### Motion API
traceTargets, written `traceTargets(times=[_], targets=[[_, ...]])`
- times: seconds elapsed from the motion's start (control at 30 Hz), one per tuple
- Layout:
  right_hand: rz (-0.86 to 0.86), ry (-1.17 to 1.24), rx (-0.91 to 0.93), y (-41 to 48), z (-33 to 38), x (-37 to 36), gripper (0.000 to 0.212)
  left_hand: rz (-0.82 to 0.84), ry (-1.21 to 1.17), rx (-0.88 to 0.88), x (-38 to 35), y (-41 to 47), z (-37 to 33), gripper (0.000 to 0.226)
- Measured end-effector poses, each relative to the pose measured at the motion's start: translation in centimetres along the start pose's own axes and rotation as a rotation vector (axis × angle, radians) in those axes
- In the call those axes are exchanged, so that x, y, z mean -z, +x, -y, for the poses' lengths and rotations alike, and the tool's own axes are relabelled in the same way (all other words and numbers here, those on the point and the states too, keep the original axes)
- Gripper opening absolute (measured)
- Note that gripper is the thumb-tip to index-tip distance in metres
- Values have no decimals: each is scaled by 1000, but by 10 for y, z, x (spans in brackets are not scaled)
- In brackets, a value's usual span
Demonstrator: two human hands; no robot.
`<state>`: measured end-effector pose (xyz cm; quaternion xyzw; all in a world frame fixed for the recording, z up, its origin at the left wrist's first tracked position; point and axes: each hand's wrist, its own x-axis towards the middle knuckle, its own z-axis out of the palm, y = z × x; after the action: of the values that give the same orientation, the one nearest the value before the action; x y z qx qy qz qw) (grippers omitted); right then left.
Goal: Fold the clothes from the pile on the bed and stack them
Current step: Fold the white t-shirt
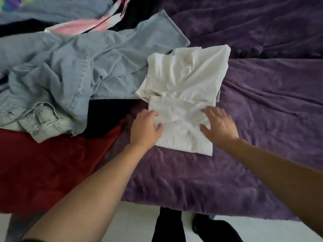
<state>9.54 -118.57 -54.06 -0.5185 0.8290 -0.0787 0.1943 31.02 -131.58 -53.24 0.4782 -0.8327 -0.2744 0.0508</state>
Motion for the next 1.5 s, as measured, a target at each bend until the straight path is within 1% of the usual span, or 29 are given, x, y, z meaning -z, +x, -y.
traceTargets(times=[0.07, 0.13, 0.17, 0.23, 0.3, 0.33, 0.4, 0.43, 0.5, 0.53, 0.6, 0.7, 0.77, 0.8, 0.83, 0.9, 0.97, 1.03, 1.07, 1.13, 1.17, 1.2, 1.23, 1.27, 1.3, 1.33, 1.4, 1.43, 1.5], targets=[[99, -82, 89, -20, 0, -27, 71, 209, 228, -174, -15, -18, 10, 57], [220, -143, 125, -37, -1, -49, 88, 366, 388, -224, -28, -29, 23, 75], [267, -152, 115, -42, -2, -58, 92, 411, 415, -220, -34, -31, 28, 78], [304, -143, 76, -45, -4, -68, 90, 492, 398, -175, -41, -28, 33, 73], [317, -142, 66, -42, -4, -69, 91, 536, 308, -115, -40, -16, 29, 60], [358, -138, 55, -37, -4, -65, 94, 508, 233, -70, -36, -9, 26, 52], [417, -91, 8, -23, -2, -49, 95, 282, 48, 57, -27, 11, 22, 40], [366, -51, -25, -13, -2, -38, 88, 134, -28, 146, -20, 26, 20, 37], [124, 81, -105, 12, -7, -17, 58, -64, -130, 316, -9, 63, 21, 33], [17, 142, -153, 27, -11, -8, 45, -84, -160, 385, -3, 82, 20, 34], [-93, 219, -250, 60, -22, 7, 30, -59, -197, 474, 2, 120, 16, 47], [-157, 338, -356, 105, -37, 21, 23, 4, -331, 607, -3, 162, 12, 77], [-170, 401, -374, 126, -48, 22, 18, 28, -254, 667, -6, 179, 12, 93], [-156, 413, -379, 132, -52, 21, 16, 46, -209, 670, -6, 182, 14, 91], [-134, 425, -383, 138, -56, 20, 15, 67, -204, 663, -8, 188, 17, 80], [-101, 471, -400, 143, -62, 19, 18, 98, -325, 639, -8, 191, 13, 45], [-95, 542, -438, 147, -68, 21, 23, 19, -411, 579, -3, 191, -8, 22], [-133, 624, -496, 151, -71, 26, 28, -102, -326, 375, -1, 183, -43, 28], [-164, 676, -545, 154, -74, 30, 30, -87, -277, 245, -5, 179, -63, 29], [-221, 773, -657, 161, -82, 40, 32, 112, -279, 55, -24, 170, -94, 18], [-237, 797, -701, 166, -89, 44, 33, 226, -319, 45, -33, 168, -104, 18], [-236, 794, -733, 171, -96, 50, 35, 266, -362, 54, -38, 167, -110, 22], [-228, 791, -747, 176, -101, 56, 36, 205, -377, 49, -41, 167, -112, 26], [-216, 822, -755, 182, -107, 61, 38, 82, -355, 28, -44, 170, -111, 26], [-204, 903, -755, 188, -110, 66, 40, -24, -269, -8, -47, 172, -107, 23], [-180, 1000, -753, 196, -110, 69, 43, -80, -167, -27, -49, 174, -101, 18], [-111, 1107, -758, 211, -107, 75, 48, -100, -25, -49, -50, 180, -88, 13], [-75, 1113, -765, 219, -105, 75, 49, -140, -19, -48, -50, 187, -83, 16], [14, 1106, -770, 231, -103, 73, 52, -277, -140, 33, -52, 215, -75, 28]])
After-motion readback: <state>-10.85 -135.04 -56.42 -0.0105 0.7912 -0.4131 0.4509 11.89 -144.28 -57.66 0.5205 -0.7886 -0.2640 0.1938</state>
